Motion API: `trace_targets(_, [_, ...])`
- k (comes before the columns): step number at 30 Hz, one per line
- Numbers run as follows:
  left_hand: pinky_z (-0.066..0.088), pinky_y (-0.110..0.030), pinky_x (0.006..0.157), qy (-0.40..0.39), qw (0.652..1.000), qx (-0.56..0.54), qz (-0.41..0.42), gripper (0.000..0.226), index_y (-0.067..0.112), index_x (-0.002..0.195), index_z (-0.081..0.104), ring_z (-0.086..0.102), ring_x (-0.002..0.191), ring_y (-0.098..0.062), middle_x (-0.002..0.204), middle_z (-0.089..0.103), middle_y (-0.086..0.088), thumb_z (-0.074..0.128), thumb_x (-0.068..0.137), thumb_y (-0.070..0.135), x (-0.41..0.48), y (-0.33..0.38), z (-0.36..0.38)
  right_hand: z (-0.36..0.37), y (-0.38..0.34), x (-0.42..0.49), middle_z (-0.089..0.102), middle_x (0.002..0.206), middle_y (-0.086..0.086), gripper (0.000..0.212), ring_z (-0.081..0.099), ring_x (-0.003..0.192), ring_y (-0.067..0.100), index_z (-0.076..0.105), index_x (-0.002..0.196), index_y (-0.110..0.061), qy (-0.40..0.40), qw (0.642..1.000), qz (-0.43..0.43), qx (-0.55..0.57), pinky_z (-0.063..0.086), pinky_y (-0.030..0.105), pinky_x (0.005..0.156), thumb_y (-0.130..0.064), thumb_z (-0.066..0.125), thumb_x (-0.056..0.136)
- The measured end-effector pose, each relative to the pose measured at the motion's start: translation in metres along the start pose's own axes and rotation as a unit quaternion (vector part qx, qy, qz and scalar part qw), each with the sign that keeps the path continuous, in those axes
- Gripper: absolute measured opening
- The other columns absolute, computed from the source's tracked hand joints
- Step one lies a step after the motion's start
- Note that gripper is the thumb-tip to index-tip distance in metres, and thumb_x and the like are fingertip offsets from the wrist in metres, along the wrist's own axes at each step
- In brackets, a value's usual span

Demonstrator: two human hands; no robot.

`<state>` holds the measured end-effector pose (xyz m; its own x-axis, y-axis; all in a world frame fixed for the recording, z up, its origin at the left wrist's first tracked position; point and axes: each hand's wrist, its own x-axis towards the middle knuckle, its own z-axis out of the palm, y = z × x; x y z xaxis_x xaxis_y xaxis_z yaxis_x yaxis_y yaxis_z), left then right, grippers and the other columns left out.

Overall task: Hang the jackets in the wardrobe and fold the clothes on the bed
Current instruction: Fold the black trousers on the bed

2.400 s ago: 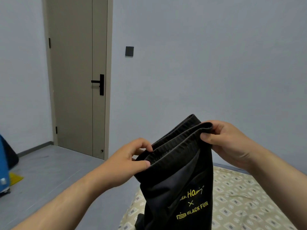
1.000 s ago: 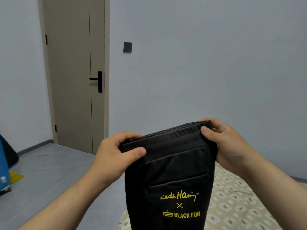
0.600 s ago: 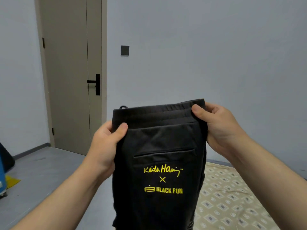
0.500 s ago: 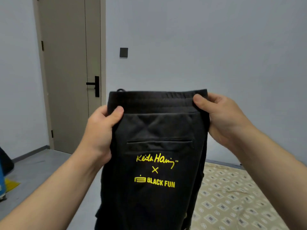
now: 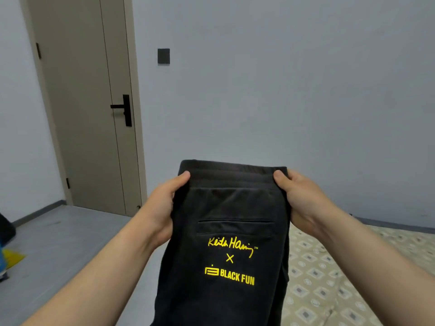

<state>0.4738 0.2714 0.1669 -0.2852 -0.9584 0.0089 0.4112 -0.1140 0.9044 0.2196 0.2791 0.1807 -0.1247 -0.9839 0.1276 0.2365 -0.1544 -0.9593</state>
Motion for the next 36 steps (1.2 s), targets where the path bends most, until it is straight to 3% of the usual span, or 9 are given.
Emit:
trace_targets(6, [0.059,-0.036,0.068,0.060,0.996,0.031,-0.050,0.030,0.004,0.116,0.066,0.073,0.092,-0.029,0.106,0.074,-0.016,0.058,0.094,0.024,0.041,-0.053,-0.026,-0.023,0.079,0.019,0.075,0.105,0.013,0.034,0.074,0.094,0.025,0.067,0.113,-0.005,0.056,0.989,0.117,0.076,0.060,0.032,0.064,-0.030,0.046,0.105])
trace_targets(13, [0.059,-0.034,0.062,0.142,0.986,0.063,-0.064,0.020,0.004,0.106,0.066,0.073,0.078,-0.027,0.093,0.075,-0.017,0.055,0.098,0.018,0.103,-0.138,-0.069,-0.055,0.181,0.048,0.071,0.120,0.002,0.031,0.068,0.112,0.020,0.060,0.126,-0.018,-0.040,0.985,0.159,-0.061,0.052,0.043,0.098,-0.004,0.046,0.102])
trace_targets(17, [0.057,-0.036,0.073,0.107,0.985,0.103,-0.085,0.022,0.006,0.106,0.069,0.072,0.093,-0.028,0.101,0.075,-0.013,0.053,0.098,0.018,0.147,-0.183,-0.110,-0.080,0.223,0.099,0.073,0.116,0.008,0.031,0.069,0.108,0.025,0.065,0.121,-0.011,-0.001,0.978,0.186,-0.094,0.054,0.043,0.094,0.001,0.045,0.101])
trace_targets(20, [0.049,-0.028,0.077,0.036,0.962,0.226,-0.148,0.024,0.018,0.104,0.072,0.072,0.090,-0.011,0.094,0.076,0.006,0.049,0.102,0.026,0.185,-0.219,-0.135,-0.098,0.253,0.153,0.075,0.108,0.008,0.026,0.072,0.100,0.024,0.069,0.112,-0.011,0.073,0.972,0.197,-0.108,0.056,0.041,0.090,-0.003,0.048,0.101])
trace_targets(23, [0.054,-0.029,0.074,-0.019,0.923,0.299,-0.239,0.026,0.019,0.097,0.072,0.073,0.086,-0.015,0.092,0.077,0.002,0.047,0.103,0.025,0.227,-0.262,-0.142,-0.113,0.288,0.204,0.077,0.096,0.010,0.019,0.075,0.085,0.021,0.068,0.105,-0.006,0.137,0.959,0.229,-0.095,0.058,0.033,0.069,-0.009,0.050,0.102])
trace_targets(26, [0.055,-0.035,0.081,0.080,0.921,0.347,-0.156,0.030,0.020,0.088,0.072,0.068,0.089,-0.024,0.094,0.072,-0.006,0.045,0.097,0.008,0.290,-0.299,-0.140,-0.123,0.314,0.254,0.077,0.085,0.011,0.016,0.075,0.072,0.022,0.066,0.101,-0.005,0.171,0.949,0.248,-0.089,0.058,0.032,0.054,-0.012,0.052,0.102])
trace_targets(29, [0.051,-0.036,0.080,0.196,0.938,0.273,-0.083,0.027,0.007,0.092,0.068,0.064,0.089,-0.026,0.099,0.071,-0.018,0.041,0.094,0.002,0.354,-0.303,-0.141,-0.133,0.323,0.307,0.076,0.087,0.010,0.012,0.074,0.067,0.021,0.067,0.101,-0.007,0.216,0.947,0.221,-0.083,0.058,0.036,0.051,-0.013,0.056,0.100])
trace_targets(34, [0.057,-0.043,0.083,0.129,0.933,0.308,-0.135,0.021,0.011,0.093,0.070,0.069,0.090,-0.026,0.095,0.073,-0.010,0.050,0.093,0.013,0.369,-0.324,-0.157,-0.150,0.358,0.323,0.073,0.103,0.012,0.022,0.074,0.079,0.027,0.065,0.110,-0.008,0.248,0.930,0.245,-0.119,0.061,0.043,0.064,-0.027,0.058,0.099])
trace_targets(36, [0.057,-0.033,0.077,0.114,0.928,0.335,-0.117,0.014,0.019,0.093,0.071,0.071,0.085,-0.011,0.089,0.074,0.006,0.058,0.091,0.023,0.347,-0.331,-0.166,-0.157,0.377,0.297,0.075,0.101,0.011,0.032,0.074,0.083,0.028,0.066,0.111,-0.007,0.239,0.923,0.268,-0.134,0.062,0.048,0.074,-0.035,0.061,0.097])
